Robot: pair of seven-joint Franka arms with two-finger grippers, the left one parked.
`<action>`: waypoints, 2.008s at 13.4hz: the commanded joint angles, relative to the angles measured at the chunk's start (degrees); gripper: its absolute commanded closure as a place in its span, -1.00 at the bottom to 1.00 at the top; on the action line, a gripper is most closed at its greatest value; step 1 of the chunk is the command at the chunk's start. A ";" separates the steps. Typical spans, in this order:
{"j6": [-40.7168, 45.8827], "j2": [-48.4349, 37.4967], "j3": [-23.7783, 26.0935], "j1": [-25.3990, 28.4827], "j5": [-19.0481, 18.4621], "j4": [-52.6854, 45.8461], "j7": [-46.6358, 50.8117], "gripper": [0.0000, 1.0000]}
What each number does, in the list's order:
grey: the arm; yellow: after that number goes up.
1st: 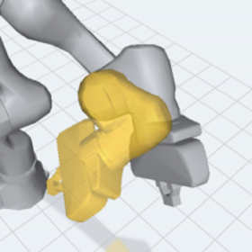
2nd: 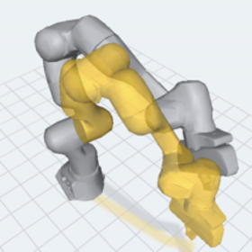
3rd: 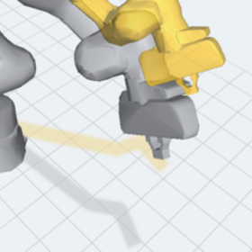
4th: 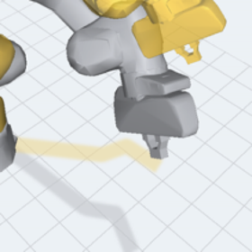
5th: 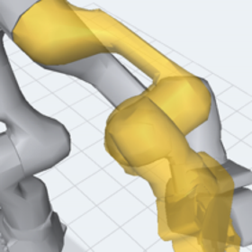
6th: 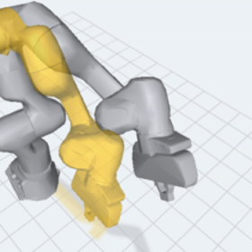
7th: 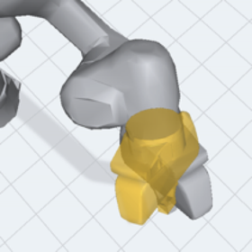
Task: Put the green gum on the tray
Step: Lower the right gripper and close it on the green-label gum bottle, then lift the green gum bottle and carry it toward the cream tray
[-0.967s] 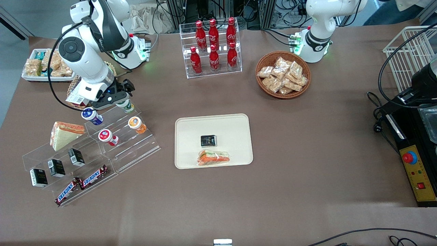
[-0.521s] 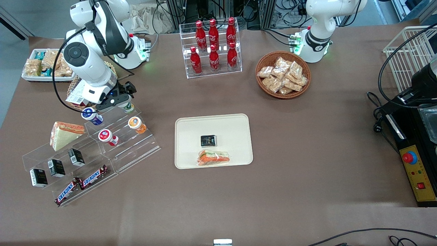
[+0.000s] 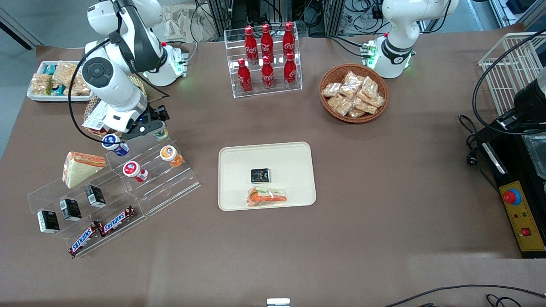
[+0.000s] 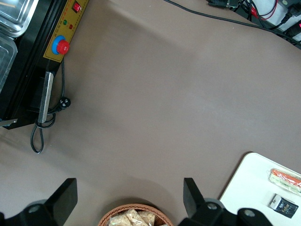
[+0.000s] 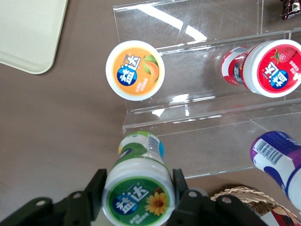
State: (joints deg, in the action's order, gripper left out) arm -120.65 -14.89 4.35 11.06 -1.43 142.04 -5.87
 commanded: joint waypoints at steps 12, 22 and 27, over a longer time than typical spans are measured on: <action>0.06 -0.58 -0.14 0.37 -0.41 -0.80 0.51 0.61; 6.21 0.56 5.04 4.50 6.96 -9.14 16.22 0.63; 5.07 10.12 11.54 4.59 9.25 -17.22 28.60 0.63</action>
State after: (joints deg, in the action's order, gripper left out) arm -116.16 -11.60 13.56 15.75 6.69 130.82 17.41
